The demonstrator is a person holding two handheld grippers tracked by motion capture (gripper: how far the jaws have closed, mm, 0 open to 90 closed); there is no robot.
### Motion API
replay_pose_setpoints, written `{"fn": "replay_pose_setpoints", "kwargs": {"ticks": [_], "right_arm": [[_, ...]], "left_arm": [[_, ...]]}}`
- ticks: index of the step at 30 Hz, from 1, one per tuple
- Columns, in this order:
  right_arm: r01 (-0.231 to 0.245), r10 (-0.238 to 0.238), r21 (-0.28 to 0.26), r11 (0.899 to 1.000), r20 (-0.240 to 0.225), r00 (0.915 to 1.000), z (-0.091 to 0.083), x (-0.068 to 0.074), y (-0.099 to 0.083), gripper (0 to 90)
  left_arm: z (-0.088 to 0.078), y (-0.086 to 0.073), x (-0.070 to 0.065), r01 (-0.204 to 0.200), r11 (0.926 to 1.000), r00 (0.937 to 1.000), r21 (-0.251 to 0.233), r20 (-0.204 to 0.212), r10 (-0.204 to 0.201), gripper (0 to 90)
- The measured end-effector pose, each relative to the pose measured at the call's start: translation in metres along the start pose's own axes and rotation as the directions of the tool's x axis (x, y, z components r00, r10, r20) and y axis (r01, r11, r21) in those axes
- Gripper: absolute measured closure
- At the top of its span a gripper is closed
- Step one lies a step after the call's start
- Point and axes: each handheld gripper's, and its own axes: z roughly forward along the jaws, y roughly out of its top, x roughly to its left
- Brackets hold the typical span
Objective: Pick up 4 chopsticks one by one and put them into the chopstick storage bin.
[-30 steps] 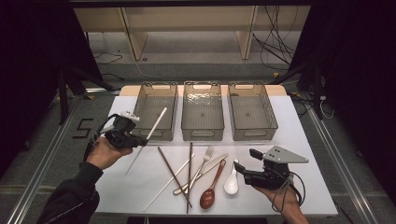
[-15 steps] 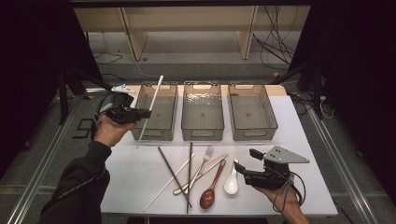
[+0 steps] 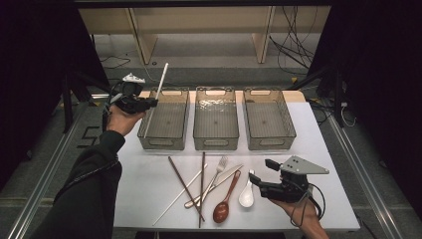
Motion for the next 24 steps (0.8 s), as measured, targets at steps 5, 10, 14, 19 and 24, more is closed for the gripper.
{"fn": "replay_pose_setpoints", "kwargs": {"ticks": [5,10,14,19,24], "right_arm": [[-0.001,0.001,0.001,1.0,-0.002,1.0,0.0,0.0,0.0,28.1],[-0.001,0.001,-0.001,1.0,-0.004,1.0,0.0,-0.001,0.0,28.1],[-0.002,0.002,-0.002,1.0,-0.005,1.0,0.0,-0.001,0.0,28.1],[0.002,-0.002,-0.002,1.0,-0.007,1.0,0.0,0.0,0.0,28.1],[0.001,-0.001,-0.001,1.0,-0.008,1.0,0.0,0.0,0.0,28.1]], "left_arm": [[0.014,0.004,0.004,-0.019,0.9995,0.9994,0.027,-0.03,0.02,84.5],[0.023,0.007,0.009,-0.029,0.9987,0.9974,0.043,-0.064,0.031,84.4],[0.032,0.005,0.01,-0.022,0.9973,0.9972,0.07,-0.069,0.027,84.4],[0.042,0.0,0.008,-0.017,0.9952,0.9972,0.096,-0.071,0.023,84.3],[0.05,-0.005,0.008,-0.005,0.9906,0.9975,0.137,-0.069,0.015,84.2]]}}
